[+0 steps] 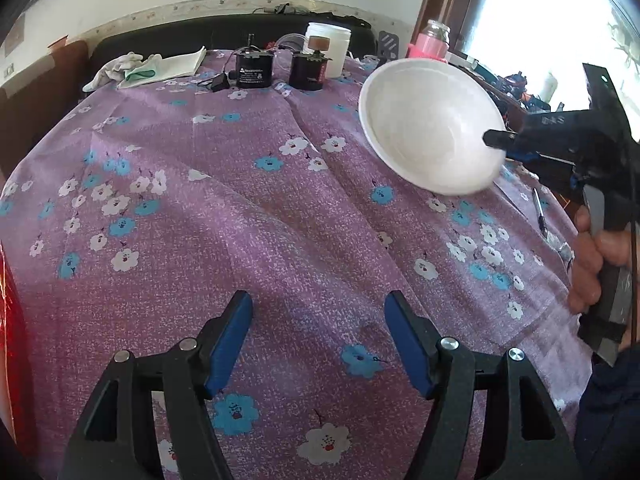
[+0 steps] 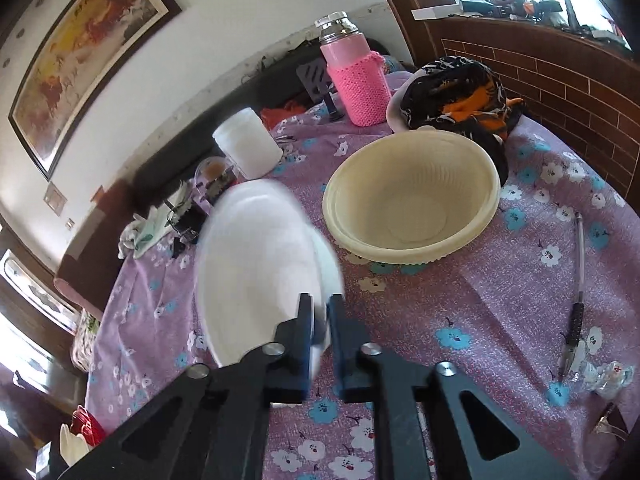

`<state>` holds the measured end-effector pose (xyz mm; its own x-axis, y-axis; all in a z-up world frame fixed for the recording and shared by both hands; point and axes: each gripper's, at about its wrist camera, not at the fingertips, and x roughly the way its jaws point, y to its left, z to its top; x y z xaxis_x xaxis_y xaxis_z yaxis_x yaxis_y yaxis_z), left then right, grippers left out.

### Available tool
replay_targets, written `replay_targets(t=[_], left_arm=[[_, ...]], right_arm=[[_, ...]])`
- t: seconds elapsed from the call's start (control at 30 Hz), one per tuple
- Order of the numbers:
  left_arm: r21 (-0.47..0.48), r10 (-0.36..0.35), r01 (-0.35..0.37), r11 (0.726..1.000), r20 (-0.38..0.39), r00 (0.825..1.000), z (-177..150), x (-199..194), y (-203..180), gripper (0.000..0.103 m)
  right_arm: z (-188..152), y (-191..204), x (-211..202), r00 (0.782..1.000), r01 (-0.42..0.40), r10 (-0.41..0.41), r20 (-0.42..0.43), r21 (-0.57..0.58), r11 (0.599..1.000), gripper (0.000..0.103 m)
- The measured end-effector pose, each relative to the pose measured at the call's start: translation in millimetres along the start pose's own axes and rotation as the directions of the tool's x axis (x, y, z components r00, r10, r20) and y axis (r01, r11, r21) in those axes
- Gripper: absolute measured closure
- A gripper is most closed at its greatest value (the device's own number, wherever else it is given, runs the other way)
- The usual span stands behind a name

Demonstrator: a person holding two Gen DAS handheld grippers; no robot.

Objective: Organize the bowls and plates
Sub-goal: 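Move the right tool to the white bowl and grasp its rim, then lift the white bowl with the right tool while the left tool grasps its rim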

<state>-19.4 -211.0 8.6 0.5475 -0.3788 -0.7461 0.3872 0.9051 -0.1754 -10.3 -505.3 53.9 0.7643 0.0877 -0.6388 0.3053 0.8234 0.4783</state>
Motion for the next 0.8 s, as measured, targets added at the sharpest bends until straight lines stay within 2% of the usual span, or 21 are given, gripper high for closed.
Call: replay_targets(t=[0.07,0.13,0.23,0.27,0.33,0.43,0.5,0.63,0.8], left_arm=[[-0.016,0.001,-0.001,1.0,0.03,1.0,2,-6,3,0.035],[-0.041,0.007,-0.003,0.999,0.093,0.996,4,-19,9,0.035],[-0.085,0.009,0.006,0.996,0.18,0.984,7,-36,18,0.035],[-0.093,0.013,0.006,0.996,0.199,0.98,8,-40,19,0.035],[-0.113,0.014,0.012,0.994,0.226,0.974,10,-44,24,0.032],[-0.127,0.008,0.016,0.992,0.185,0.983,13,-35,26,0.031],[-0.135,-0.003,0.025,0.991,0.158,0.987,14,-29,28,0.031],[-0.114,0.012,0.006,0.993,0.159,0.987,15,-34,24,0.031],[-0.068,0.018,-0.009,0.998,0.133,0.991,28,-45,11,0.031]], right_arm=[[-1,-2,-5,0.998,-0.055,0.055,0.005,0.02,0.998,0.096],[-2,0,-9,0.99,-0.138,0.139,-0.02,0.039,0.99,0.096],[-14,14,-4,0.959,-0.261,0.261,-0.114,0.02,0.965,0.096],[-19,21,-1,0.949,-0.28,0.276,-0.153,-0.001,0.96,0.096],[-28,32,7,0.937,-0.288,0.273,-0.22,-0.04,0.957,0.093],[-37,45,16,0.932,-0.276,0.239,-0.274,-0.107,0.955,0.092],[-37,48,13,0.936,-0.279,0.241,-0.255,-0.123,0.952,0.09],[-33,47,5,0.96,-0.24,0.211,-0.182,-0.157,0.958,0.089],[-27,34,5,0.963,-0.233,0.209,-0.169,-0.139,0.963,0.089]])
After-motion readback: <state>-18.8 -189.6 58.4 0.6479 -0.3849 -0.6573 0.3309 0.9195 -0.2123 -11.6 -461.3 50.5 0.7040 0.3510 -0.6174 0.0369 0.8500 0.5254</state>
